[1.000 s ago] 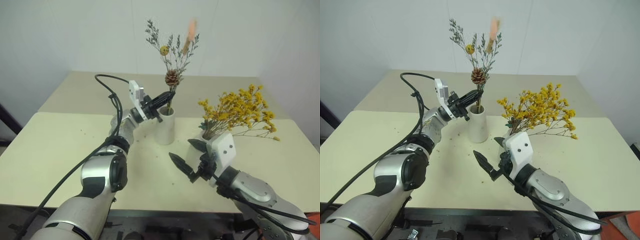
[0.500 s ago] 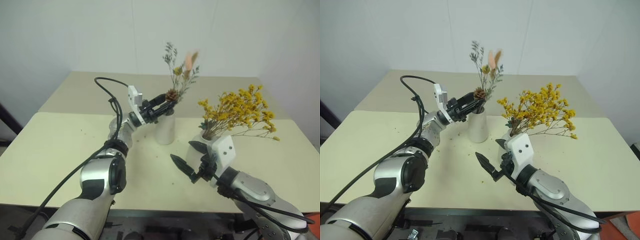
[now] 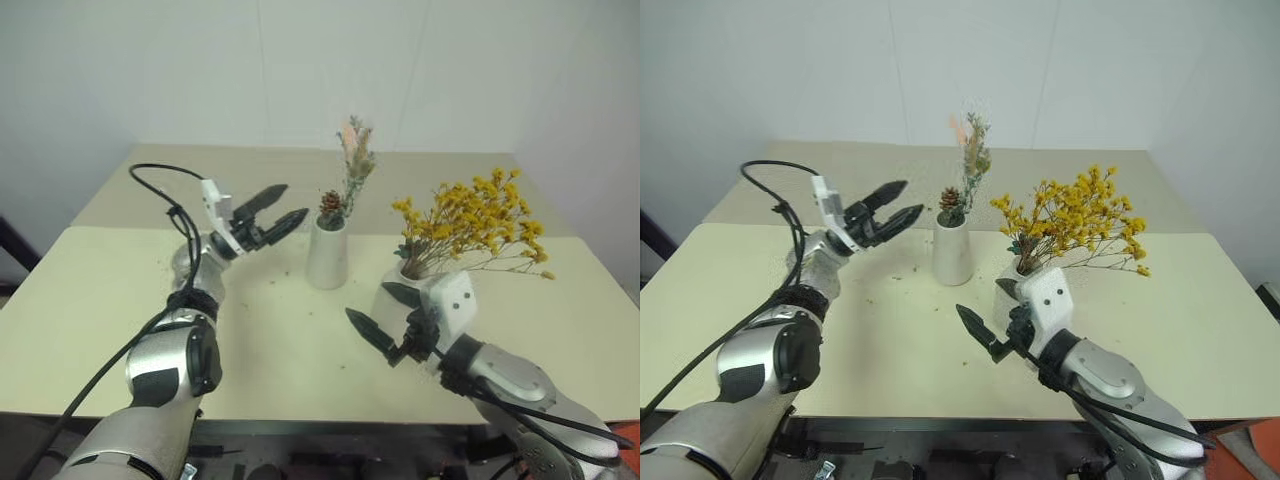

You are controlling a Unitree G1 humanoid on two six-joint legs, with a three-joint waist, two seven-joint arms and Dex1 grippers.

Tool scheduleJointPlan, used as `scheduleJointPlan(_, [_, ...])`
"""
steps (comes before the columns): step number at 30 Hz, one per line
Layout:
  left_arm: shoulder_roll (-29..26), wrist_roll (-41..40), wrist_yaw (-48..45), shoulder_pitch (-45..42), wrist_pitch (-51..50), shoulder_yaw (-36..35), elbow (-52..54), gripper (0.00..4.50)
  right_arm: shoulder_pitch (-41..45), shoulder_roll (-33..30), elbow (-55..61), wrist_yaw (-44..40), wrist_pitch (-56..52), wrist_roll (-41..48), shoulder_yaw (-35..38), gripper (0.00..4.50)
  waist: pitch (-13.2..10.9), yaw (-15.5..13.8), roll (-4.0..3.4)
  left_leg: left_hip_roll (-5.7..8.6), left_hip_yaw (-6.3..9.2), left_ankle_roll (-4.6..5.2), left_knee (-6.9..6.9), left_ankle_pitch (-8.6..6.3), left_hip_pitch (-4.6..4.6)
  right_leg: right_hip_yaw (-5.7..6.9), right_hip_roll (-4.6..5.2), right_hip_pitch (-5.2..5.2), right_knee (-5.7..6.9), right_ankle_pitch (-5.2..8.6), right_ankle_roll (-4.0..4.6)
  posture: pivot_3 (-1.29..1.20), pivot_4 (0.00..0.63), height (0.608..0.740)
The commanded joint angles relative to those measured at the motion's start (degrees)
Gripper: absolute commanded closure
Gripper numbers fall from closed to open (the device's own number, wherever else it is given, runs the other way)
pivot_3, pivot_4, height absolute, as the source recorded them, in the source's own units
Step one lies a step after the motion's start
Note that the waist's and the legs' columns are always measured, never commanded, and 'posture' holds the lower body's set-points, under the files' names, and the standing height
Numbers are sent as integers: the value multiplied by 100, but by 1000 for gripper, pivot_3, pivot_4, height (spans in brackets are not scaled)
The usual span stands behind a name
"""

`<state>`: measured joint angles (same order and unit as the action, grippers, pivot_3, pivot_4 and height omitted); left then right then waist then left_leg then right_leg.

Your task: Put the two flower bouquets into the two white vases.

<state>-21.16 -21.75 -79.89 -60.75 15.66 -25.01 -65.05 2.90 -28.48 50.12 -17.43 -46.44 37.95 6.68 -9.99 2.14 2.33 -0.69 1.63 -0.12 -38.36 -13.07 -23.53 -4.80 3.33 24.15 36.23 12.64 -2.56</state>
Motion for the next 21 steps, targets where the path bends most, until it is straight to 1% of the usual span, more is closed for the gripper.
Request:
scheduleJointPlan(1, [-308, -453, -238, 540, -615, -54, 1134, 39, -314, -445, 314, -527, 143, 977, 1348, 0, 0, 28, 0, -2, 0, 1, 2, -1, 1, 0, 1, -2, 4, 0, 0, 0, 150, 740])
scheduleJointPlan(4, [-556, -736, -128, 1491, -1361, 95, 2669, 39, -779, -1205, 170, -1274, 138, 1544, 2486, 0, 0, 19, 0, -5, 1, 2, 1, -1, 6, 2, 0, -5, 3, 0, 0, 0, 150, 740])
scheduleJointPlan(6, [-770, -985, 73, 2308, -2004, 124, 3909, 39, -1130, -1764, -125, -1963, 115, 1643, 3266, 0, 1, 14, -1, -8, 0, 2, 1, -1, 17, 0, 0, -14, -4, 0, 1, 0, 150, 740])
scheduleJointPlan(8, [-928, -1134, 298, 2867, -2441, 185, 4752, 39, -1377, -2133, -414, -2466, 195, 1557, 3668, 0, 4, 18, 1, -13, -3, 2, 2, -1, 29, -3, -3, -24, -4, 0, 1, 0, 150, 740])
scheduleJointPlan(9, [-954, -948, 526, 3063, -2265, 236, 5013, 39, -1470, -2272, -582, -2678, 277, 1444, 3773, 0, 5, 14, 4, -13, -7, 1, 2, -1, 34, -7, -2, -26, -3, 0, 1, 0, 150, 740])
scheduleJointPlan(12, [-1083, -694, 966, 3429, -2149, 346, 5563, 39, -1601, -2574, -1107, -3157, 510, 1100, 3858, 0, 5, -42, 4, -15, -8, 1, -1, -1, 77, -2, -5, -79, -8, 1, 0, 0, 150, 740])
scheduleJointPlan(13, [-1111, -726, 1027, 3487, -2209, 374, 5677, 39, -1616, -2616, -1206, -3261, 579, 1025, 3848, 0, 5, -61, 5, -16, -13, 1, 0, -1, 103, -2, -6, -104, -15, 21, -29, 0, 150, 740])
scheduleJointPlan(14, [-1120, -889, 1109, 3568, -2388, 368, 5890, 39, -1653, -2694, -1367, -3415, 746, 801, 3775, 0, 5, -76, 4, -17, -15, 0, 0, -2, 117, -2, -8, -119, -17, 34, -38, 0, 150, 740])
scheduleJointPlan(18, [-1288, -1211, 1282, 3837, -2929, 443, 6523, 39, -1748, -2965, -1781, -3782, 1146, 125, 3510, 0, 6, -96, 2, -18, -23, 0, 0, -2, 128, -9, -8, -125, -18, 36, -40, 0, 150, 740])
scheduleJointPlan(21, [-1413, -1352, 1331, 3992, -3184, 475, 6796, 39, -1692, -2966, -1909, -3828, 1161, 23, 3443, 0, 6, -95, 1, -19, -23, 0, 2, -2, 120, -12, -12, -112, -14, 38, -37, 0, 150, 740])
